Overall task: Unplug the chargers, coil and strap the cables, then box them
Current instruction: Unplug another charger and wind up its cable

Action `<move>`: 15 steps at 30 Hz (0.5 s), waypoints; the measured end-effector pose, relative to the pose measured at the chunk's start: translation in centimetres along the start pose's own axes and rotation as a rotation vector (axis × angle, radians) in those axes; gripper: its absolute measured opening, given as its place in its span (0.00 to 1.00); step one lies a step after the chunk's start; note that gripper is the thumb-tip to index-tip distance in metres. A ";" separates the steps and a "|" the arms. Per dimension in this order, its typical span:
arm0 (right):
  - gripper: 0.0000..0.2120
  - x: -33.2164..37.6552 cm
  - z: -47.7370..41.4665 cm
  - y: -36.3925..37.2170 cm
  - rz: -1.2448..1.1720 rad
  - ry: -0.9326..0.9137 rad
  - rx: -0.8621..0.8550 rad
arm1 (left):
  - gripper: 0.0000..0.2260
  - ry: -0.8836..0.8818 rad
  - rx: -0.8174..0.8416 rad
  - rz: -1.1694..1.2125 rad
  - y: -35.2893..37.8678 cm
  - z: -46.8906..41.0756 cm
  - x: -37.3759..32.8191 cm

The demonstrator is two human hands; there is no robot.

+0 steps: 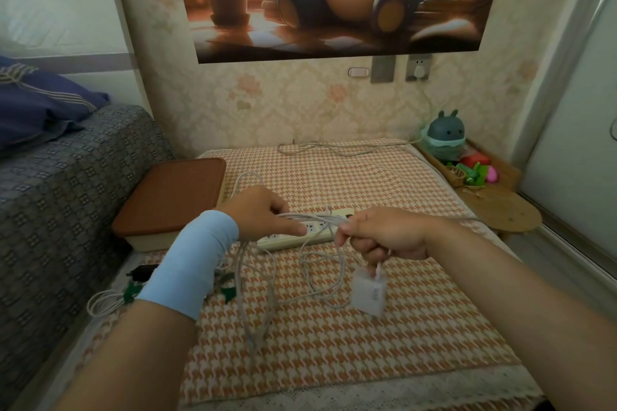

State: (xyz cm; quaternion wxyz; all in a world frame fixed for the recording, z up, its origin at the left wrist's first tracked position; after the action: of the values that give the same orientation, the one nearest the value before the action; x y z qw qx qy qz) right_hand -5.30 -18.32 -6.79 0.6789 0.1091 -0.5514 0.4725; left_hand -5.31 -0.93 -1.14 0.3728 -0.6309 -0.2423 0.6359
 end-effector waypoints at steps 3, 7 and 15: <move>0.16 0.6 0.1 -1.3 -0.042 -0.030 -0.098 | 0.20 -0.187 0.206 -0.005 1.0 1.4 2.0; 0.15 0.4 0.2 -2.5 -0.033 -0.048 -0.204 | 0.11 -0.102 0.301 0.419 1.6 2.8 1.7; 0.11 1.2 -0.3 0.5 0.045 -0.005 -0.106 | 0.13 -0.176 -0.011 1.289 1.0 1.7 0.9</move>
State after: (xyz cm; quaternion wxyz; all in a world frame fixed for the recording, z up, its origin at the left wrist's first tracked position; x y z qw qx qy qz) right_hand -5.57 -17.17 -6.07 0.6715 0.0619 -0.5796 0.4574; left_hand -7.12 -0.53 -2.38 -0.1078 -0.5971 0.1518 0.7802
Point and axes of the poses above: each hand's wrist, its own z-axis away from the middle knuckle, its own y-axis out of the palm, x = y × z, the point moved 10 cm from there along -z, towards the middle knuckle, and after that the axes turned 9 degrees about z, right-handed, at the moved point
